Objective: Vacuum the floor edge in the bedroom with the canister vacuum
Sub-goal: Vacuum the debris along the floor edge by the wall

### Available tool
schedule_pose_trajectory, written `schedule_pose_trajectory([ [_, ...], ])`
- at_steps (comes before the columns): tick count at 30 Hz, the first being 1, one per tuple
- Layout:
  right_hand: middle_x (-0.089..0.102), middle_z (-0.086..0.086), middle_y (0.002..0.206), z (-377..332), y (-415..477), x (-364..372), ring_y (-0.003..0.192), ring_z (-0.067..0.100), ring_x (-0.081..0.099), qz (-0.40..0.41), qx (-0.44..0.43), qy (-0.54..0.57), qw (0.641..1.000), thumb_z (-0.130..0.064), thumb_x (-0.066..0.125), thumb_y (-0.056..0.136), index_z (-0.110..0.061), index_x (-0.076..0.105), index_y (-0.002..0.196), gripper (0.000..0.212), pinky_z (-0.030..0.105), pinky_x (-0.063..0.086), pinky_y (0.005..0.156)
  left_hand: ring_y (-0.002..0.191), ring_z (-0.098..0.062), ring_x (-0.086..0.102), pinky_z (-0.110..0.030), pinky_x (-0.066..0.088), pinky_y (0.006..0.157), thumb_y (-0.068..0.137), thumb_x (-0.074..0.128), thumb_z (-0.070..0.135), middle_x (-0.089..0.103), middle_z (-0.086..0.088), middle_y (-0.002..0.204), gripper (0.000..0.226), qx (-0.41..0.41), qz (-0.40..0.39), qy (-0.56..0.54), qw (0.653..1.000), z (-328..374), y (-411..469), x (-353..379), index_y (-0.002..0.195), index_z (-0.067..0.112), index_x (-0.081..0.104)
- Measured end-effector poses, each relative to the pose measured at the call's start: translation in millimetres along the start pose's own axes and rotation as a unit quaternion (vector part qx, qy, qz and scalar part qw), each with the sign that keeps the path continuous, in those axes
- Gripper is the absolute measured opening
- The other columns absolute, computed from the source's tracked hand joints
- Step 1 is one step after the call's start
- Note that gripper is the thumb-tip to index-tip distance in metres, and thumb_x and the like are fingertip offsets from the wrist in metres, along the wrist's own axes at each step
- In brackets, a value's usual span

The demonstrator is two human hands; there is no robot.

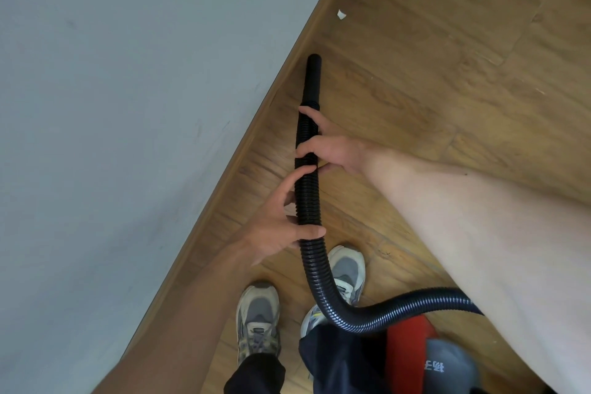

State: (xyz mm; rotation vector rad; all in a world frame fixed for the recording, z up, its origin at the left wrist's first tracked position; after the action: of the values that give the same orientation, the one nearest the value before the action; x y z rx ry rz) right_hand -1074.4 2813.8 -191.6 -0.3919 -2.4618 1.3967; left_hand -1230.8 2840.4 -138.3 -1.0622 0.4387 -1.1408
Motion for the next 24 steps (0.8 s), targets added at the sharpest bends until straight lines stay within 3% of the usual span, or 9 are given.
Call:
schedule_pose_trajectory([
  [4,0.052,-0.007,0.109,-11,-7,-21,0.091,0.012,0.061,-0.002,0.013,0.012,1.000,0.000,0.065,0.088,-0.047,0.023,0.152,0.091,0.030,0.061,0.069,0.097,-0.022,0.071,-0.037,0.062,0.070,0.075,0.081,-0.008,0.050,0.002,0.132,0.099,0.000,-0.014,0.005,1.000,20,2,9,0.135,0.060,0.043],
  [10,0.052,0.000,0.123,-30,-18,-54,0.093,0.016,0.065,0.010,0.034,0.017,0.999,-0.003,0.066,0.088,-0.046,0.023,0.154,0.090,0.031,0.058,0.068,0.107,-0.025,0.068,-0.043,0.063,0.074,0.075,0.081,-0.006,0.049,-0.002,0.135,0.097,0.004,-0.033,0.036,0.999,57,9,27,0.135,0.059,0.042],
  [18,0.051,0.000,0.128,-34,-19,-61,0.092,0.016,0.067,0.021,0.028,0.009,0.999,-0.004,0.064,0.088,-0.046,0.019,0.155,0.091,0.030,0.057,0.068,0.111,-0.028,0.065,-0.047,0.063,0.075,0.074,0.080,-0.009,0.049,-0.001,0.132,0.098,-0.007,-0.035,0.053,0.998,68,14,28,0.126,0.065,0.044],
  [24,0.050,0.001,0.136,-37,-6,-59,0.098,0.017,0.067,0.011,0.024,0.014,1.000,-0.005,0.065,0.089,-0.049,0.016,0.154,0.093,0.030,0.058,0.067,0.114,-0.029,0.062,-0.039,0.062,0.069,0.074,0.079,-0.011,0.047,-0.003,0.135,0.099,-0.015,-0.035,0.035,0.999,68,21,20,0.135,0.058,0.042],
])
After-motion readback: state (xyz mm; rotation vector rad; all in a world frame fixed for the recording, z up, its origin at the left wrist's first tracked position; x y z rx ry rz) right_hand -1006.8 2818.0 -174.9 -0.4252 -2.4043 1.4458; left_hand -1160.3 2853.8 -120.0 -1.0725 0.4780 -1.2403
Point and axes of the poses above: each hand's wrist, its own y-axis towards the middle knuckle, its own x-axis out of the palm, z = x × y, the point moved 3 cm from there along y, towards the middle knuckle
